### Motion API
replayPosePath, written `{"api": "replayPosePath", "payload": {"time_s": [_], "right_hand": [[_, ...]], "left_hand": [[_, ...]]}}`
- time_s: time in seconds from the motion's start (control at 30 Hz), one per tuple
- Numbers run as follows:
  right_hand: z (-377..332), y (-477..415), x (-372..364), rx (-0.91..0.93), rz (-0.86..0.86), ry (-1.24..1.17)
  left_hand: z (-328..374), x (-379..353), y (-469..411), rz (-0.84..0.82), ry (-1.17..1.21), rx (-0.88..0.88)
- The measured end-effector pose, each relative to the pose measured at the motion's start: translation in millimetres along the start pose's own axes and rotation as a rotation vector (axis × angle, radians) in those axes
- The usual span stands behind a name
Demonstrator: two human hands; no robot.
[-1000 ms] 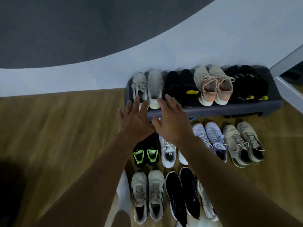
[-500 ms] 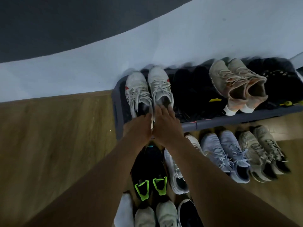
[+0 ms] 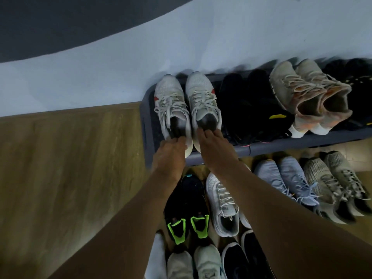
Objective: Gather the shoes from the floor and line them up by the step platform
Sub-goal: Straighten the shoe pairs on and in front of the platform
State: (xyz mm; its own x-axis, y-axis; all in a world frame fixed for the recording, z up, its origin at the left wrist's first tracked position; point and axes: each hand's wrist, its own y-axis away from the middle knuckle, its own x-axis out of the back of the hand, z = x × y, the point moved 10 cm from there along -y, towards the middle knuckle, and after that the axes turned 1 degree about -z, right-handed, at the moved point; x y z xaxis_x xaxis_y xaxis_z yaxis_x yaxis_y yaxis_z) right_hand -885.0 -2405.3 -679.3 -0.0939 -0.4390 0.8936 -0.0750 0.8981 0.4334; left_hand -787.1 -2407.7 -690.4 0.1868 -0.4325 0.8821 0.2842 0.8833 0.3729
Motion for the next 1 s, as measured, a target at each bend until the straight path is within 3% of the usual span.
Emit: {"api": "replayPosePath", "payload": {"time_s": [0.2,0.27,0.37,0.47,0.57,0.67,0.87,1.0], "right_hand": [[5.6,3.9,-1.9,0.006,-0.024,-0.127],[10.6,6.4,4.5,0.021,-0.012,-0.212],[53.6,15.0,39.6,-0.069,0.198,-0.310],[123.0,32.3,61.4,-0.246,0.362,-0.271],[184.4,39.5,43.4,-0.400,0.225,-0.190],[212.0,35.8,9.5,-0.352,0.008,-0.093],[206.9,16.4,16.5,-0.228,0.059,-0.010],[199.9,15.9,16.7,-0.245,0.081,-0.025]], "left_hand": [[5.8,-1.9,0.6,-0.068,-0.138,0.018],[9.5,17.4,4.5,0.042,-0.197,0.031],[43.2,48.7,9.7,0.249,-0.176,-0.070],[104.6,50.2,-0.6,0.246,-0.060,-0.246],[160.8,20.5,-26.9,0.081,-0.010,-0.314],[197.1,-15.3,-45.4,-0.049,-0.148,-0.363],[194.6,-31.5,-69.7,-0.034,-0.206,-0.334],[185.4,-27.6,-65.9,0.002,-0.260,-0.335]]}}
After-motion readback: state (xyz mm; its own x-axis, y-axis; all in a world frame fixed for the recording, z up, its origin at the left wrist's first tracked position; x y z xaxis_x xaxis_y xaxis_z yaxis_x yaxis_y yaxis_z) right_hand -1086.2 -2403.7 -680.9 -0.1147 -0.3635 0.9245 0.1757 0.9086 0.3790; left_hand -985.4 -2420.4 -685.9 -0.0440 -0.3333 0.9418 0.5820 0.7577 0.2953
